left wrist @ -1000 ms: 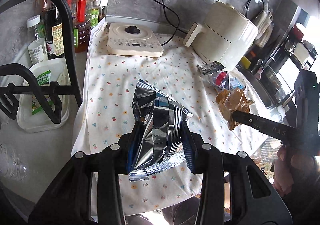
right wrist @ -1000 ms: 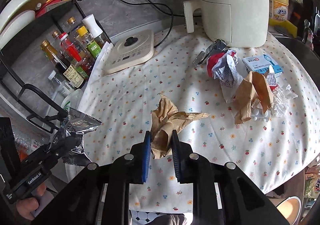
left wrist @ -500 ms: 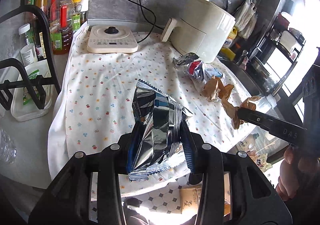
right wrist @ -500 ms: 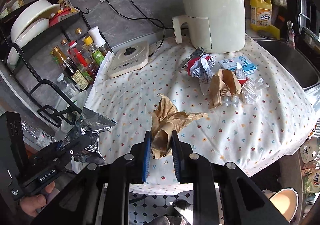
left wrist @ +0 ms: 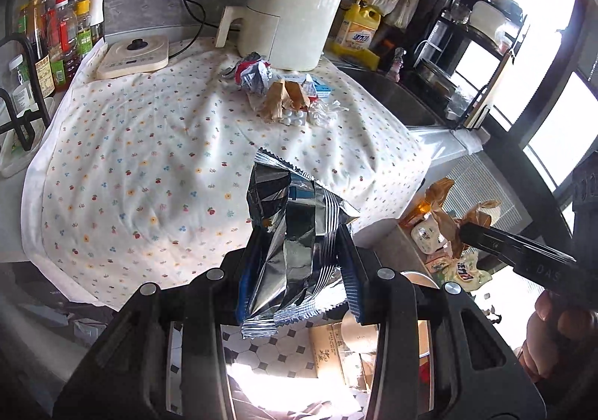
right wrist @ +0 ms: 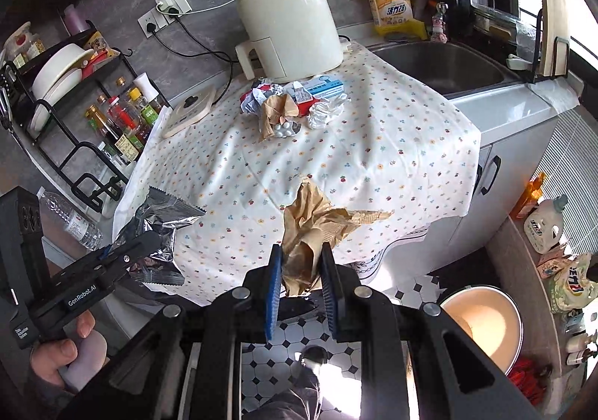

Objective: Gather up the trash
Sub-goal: 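Carry both items over the white bucket and open both tools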

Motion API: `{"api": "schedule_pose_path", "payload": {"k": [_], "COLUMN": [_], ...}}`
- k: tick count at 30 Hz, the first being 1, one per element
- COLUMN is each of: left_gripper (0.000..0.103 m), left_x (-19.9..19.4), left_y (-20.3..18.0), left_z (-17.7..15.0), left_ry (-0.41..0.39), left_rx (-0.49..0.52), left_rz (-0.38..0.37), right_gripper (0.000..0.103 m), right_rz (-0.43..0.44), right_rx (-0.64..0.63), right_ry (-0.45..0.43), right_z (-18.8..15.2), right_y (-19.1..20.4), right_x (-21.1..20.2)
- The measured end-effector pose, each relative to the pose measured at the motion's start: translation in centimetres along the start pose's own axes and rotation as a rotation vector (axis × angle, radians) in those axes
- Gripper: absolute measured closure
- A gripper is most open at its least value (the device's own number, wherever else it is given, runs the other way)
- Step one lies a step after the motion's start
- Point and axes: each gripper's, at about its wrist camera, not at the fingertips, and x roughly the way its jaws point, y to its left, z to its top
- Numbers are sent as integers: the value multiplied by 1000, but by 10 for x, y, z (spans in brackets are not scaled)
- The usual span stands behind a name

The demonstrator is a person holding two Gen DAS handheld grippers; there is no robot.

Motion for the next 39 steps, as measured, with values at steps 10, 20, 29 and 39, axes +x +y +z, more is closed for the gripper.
{"api": "schedule_pose_path", "payload": {"k": [10,20,29,39], "left_gripper": [64,64,64,64], "left_x": [11,48,85,120], "left_y": [-83,-158,-192,-230], "left_z": [-46,-80,-86,-103], "left_ry": [38,160,225,302], "left_rx": [64,194,290,364], "left_rz": [-83,-178,-199,-266], "right_gripper": [82,81,45,36], "right_rz": [-66,-192,-236,-316], "right_rx": [94,249,358,467], "right_ry": [-43,-56,-32,-53], "right_z": [-49,-104,-133,-170], "right_y": [-80,-167,-215,-247], "right_x": [-53,-82,-54,-93]}}
